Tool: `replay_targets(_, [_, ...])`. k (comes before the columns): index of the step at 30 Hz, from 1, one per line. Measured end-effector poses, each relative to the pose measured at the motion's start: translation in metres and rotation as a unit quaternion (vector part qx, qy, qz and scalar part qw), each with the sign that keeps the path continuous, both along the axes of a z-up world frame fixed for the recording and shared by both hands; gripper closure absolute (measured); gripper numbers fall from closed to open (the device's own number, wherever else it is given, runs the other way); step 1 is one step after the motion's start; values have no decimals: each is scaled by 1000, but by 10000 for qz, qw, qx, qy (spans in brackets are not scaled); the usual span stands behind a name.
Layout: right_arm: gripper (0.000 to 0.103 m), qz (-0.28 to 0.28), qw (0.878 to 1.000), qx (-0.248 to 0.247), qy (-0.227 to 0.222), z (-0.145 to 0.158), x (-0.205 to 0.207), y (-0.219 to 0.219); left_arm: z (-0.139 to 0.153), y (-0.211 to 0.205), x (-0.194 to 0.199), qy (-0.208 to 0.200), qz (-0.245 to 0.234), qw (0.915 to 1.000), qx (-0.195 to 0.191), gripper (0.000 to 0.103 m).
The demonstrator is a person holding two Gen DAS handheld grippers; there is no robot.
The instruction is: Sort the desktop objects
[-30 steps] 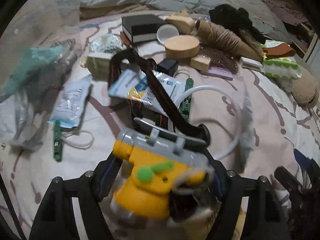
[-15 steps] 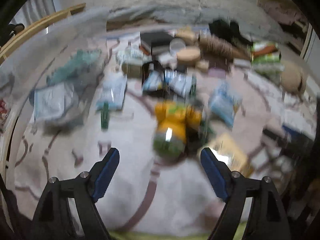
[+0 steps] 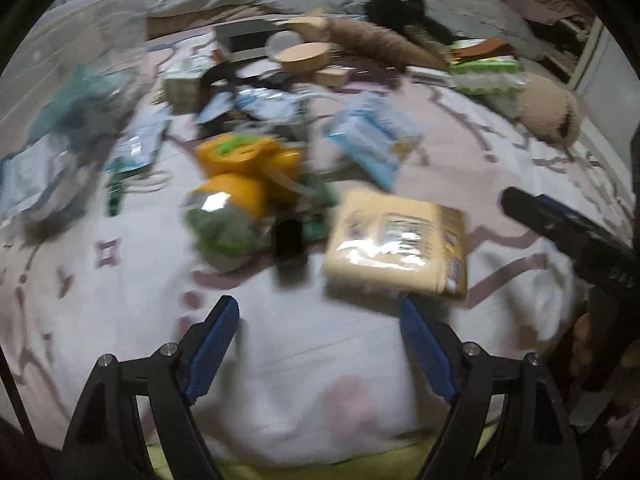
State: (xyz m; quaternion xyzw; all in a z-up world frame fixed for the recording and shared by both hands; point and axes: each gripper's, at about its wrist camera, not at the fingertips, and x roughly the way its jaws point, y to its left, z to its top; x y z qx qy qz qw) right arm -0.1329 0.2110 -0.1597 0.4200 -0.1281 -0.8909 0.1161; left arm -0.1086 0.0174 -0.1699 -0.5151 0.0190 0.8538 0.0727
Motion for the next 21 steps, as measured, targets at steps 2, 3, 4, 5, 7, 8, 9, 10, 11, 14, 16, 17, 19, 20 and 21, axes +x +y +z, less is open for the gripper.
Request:
replay_targets(2, [0,-30,9999,-90,-127,-3,-2,3,-2,11,-3,72,-83,9999,92,20])
replay_targets(3, [0,-33,9997,-171,-162,-4,-3,5,-1,14,-5,105,-99,9998,120,20])
replay_targets(4, [0,-38,9996,-209,-164,-4,-3,6,-1,17,-5,167,-106,9997,130,20])
replay_targets(5, [0,-28,9996,-229,-144,-4,-3,7,0,16,-6,224,-105,9996,127,20])
replay_targets(7, [0,70,9995,-306,-66,-2,-1,5,1,11,-4,327,-69,9994,125,20])
replay_targets(8, [0,176,9991,-377,-5,0,1,3,2,5,-2,351,-7,9993,152,20])
replay_targets(9, [0,289,9987,-429,50,2,2,1,3,-1,-1,357,75,9991,196,20])
replay_targets(10, [0,401,9981,-453,105,3,3,-2,5,-9,2,371,191,9988,251,20])
replay_targets(11, [0,565,9973,-444,178,6,5,-8,8,-21,4,411,368,9979,327,20])
replay_targets(14, [0,875,9957,-171,264,8,8,-24,12,-45,6,467,767,9952,394,20])
replay_targets(16, [0,1057,9940,156,238,6,10,-39,12,-61,1,424,1034,9929,419,20])
replay_targets(17, [0,1138,9931,216,209,5,10,-43,10,-67,-2,398,1124,9917,481,20])
replay_targets(19, [0,1309,9909,267,135,1,12,-52,7,-71,-8,336,1112,9913,621,20])
replay_targets(20, [0,1370,9901,300,99,-1,13,-56,4,-70,-12,293,1066,9919,625,20])
replay_targets(21, [0,1403,9895,346,65,-3,15,-59,1,-69,-15,257,1032,9924,618,20])
